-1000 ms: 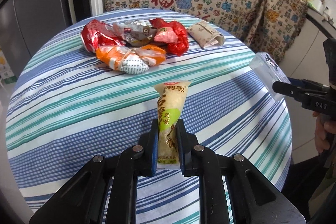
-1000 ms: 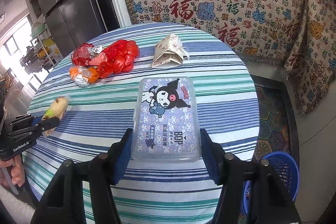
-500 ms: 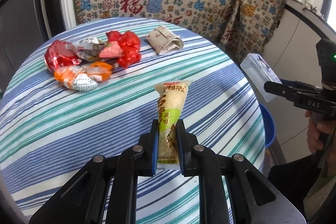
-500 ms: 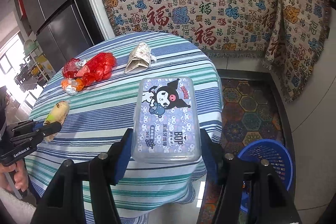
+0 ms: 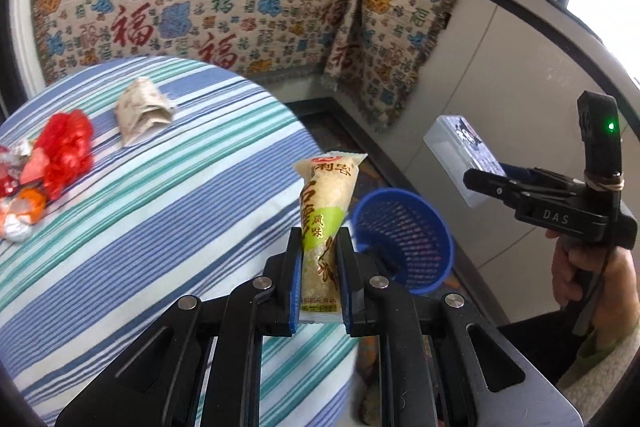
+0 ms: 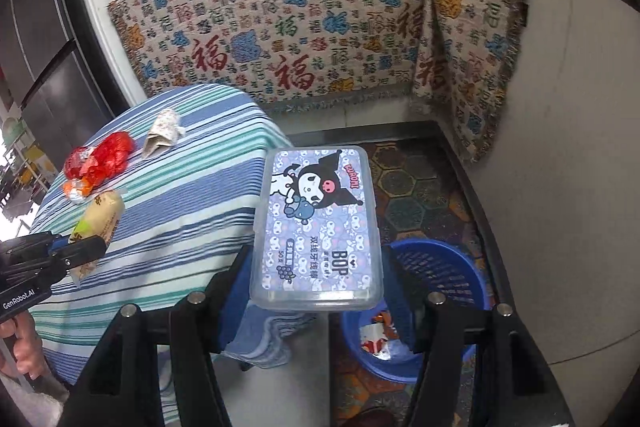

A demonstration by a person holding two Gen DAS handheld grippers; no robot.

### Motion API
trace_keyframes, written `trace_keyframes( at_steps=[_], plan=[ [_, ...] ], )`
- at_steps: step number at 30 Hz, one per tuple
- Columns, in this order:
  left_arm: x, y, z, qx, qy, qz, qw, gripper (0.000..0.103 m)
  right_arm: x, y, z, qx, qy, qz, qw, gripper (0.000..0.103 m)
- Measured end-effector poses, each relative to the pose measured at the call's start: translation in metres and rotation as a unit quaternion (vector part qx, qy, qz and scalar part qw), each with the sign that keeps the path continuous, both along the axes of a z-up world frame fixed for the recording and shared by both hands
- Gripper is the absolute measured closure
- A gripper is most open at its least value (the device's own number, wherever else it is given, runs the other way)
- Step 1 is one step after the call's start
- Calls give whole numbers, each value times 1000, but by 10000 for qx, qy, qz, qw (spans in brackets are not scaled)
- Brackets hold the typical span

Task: Collect trash
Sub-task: 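Carry both items over the blue wastebasket and open both tools to drop them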

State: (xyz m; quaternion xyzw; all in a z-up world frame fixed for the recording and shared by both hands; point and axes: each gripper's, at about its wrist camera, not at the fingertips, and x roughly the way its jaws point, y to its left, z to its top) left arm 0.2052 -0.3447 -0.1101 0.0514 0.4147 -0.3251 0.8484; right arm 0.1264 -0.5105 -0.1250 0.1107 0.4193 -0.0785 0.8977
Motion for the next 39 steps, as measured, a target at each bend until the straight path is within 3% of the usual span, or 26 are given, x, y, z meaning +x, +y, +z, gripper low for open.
trace_keyframes(
  at_steps=[5,15,32,33,34,35,36,39],
  plan=[
    [-6,-69,-14,-34,120,-411,9991,89,-23,-54,-15,-136,193,-451,9987,41],
    [3,-171,-54,24,359,-837,9958,89,-43,-116,-57,262,354,-833,9955,41],
    [21,-216,-110,274,639,-1019,9924,87,-45,-168,-88,920,354,-1252,9872,40],
    [22,-217,-113,278,617,-994,9927,84,-44,-171,-90,987,336,-1256,9866,40],
    [23,-219,-117,235,626,-992,9928,63,-43,-173,-92,1078,304,-1254,9858,40],
    [25,-219,-121,203,645,-987,9928,35,-41,-175,-93,1144,292,-1266,9849,31],
    [27,-220,-124,156,650,-952,9932,30,-40,-176,-94,1153,268,-1312,9843,22],
    [32,-221,-130,133,719,-901,9932,29,-38,-175,-91,1133,241,-1329,9843,21]
  ],
)
